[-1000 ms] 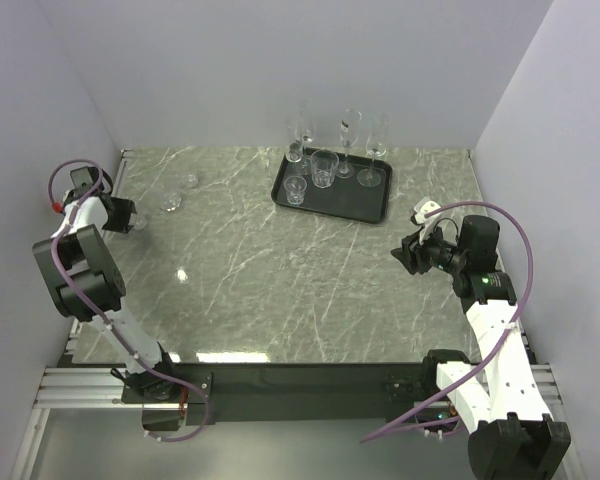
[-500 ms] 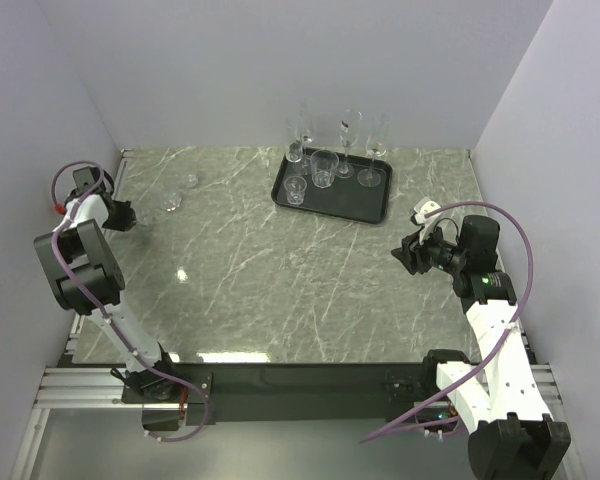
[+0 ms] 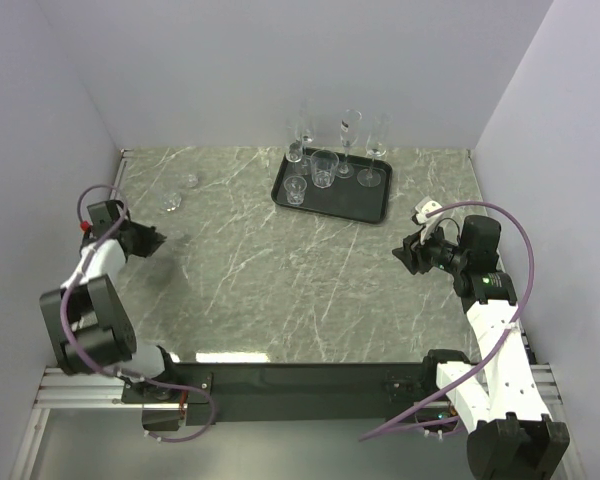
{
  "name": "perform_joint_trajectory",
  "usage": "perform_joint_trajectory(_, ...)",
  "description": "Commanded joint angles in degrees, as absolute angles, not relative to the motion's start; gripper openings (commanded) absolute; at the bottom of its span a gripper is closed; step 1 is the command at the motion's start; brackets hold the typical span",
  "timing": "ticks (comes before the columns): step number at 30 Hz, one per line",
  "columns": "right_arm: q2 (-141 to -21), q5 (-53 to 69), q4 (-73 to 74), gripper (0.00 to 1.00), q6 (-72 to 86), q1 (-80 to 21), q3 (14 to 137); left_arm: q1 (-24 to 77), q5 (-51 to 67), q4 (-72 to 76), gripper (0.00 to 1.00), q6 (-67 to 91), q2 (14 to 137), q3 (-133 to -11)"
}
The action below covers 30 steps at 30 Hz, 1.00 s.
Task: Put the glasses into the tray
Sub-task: Grab a glass with a robot arm, then pass the glass from one robot arm to another
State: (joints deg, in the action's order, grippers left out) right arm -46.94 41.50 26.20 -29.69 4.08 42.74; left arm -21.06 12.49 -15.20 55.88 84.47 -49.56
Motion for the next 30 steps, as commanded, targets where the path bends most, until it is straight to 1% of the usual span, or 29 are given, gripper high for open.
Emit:
perform_joint_trajectory(1,-45.8,42.8,25.1,0.50,-29.9,4.5,42.9,-18.6,20.4,-9.0,0.00,53.5,78.2,-44.9)
perform_joint_trajectory(5,-45.9,44.0,26.9,0.50,-30.2,4.6,43.8,-13.4,26.0,-3.4,0.00,54.1,72.8,-41.0)
perform_joint_trajectory(7,-45.7,44.4,28.5,0.50,-31.7,4.3,44.5,-8.1,28.3,-1.4,0.00,54.1,71.7,-40.2)
perform_joint_trajectory(8,-45.6,44.4,29.3,0.50,-32.4,4.2,44.6,-6.0,28.0,-1.1,0.00,54.0,71.4,-40.2)
perform_joint_trajectory(9,-45.5,44.3,31.3,0.50,-33.1,4.0,44.7,-1.4,27.6,-0.4,0.00,54.1,71.2,-40.0)
perform_joint_trajectory(11,-44.9,43.9,34.2,0.50,-35.2,3.5,44.8,3.3,26.5,2.4,0.00,54.4,70.7,-39.3)
perform_joint_trajectory(12,-44.7,44.0,35.3,0.50,-36.5,3.3,45.2,7.5,26.0,4.4,0.00,55.3,70.7,-39.0)
perform_joint_trajectory(14,-44.6,44.2,38.5,0.51,-37.5,2.6,46.0,11.8,23.6,5.4,0.00,56.1,71.3,-39.1)
perform_joint_trajectory(15,-44.6,44.3,39.5,0.51,-38.3,2.3,47.3,16.3,22.4,5.7,0.00,56.5,71.6,-39.5)
perform_joint_trajectory(17,-45.3,44.1,42.4,0.51,-38.7,1.1,48.9,21.0,18.3,5.8,0.00,56.8,73.0,-41.0)
perform_joint_trajectory(18,-45.6,43.9,43.2,0.51,-38.5,-0.3,50.9,25.6,17.0,5.6,0.00,57.2,73.7,-41.8)
perform_joint_trajectory(20,-46.9,41.9,45.1,0.51,-37.7,-3.7,52.9,30.0,12.8,5.8,0.00,57.8,75.6,-44.0)
perform_joint_trajectory(21,-47.8,40.6,45.4,0.51,-36.1,-7.8,54.8,34.2,11.4,5.8,0.00,58.4,76.4,-44.8)
perform_joint_trajectory(25,-50.5,35.3,45.6,0.51,-30.9,-16.9,58.4,43.0,4.6,5.6,0.01,60.7,81.5,-50.1)
perform_joint_trajectory(30,-54.7,29.3,44.8,0.51,-23.0,-22.8,62.0,51.4,-2.4,3.9,0.00,64.2,86.8,-55.9)
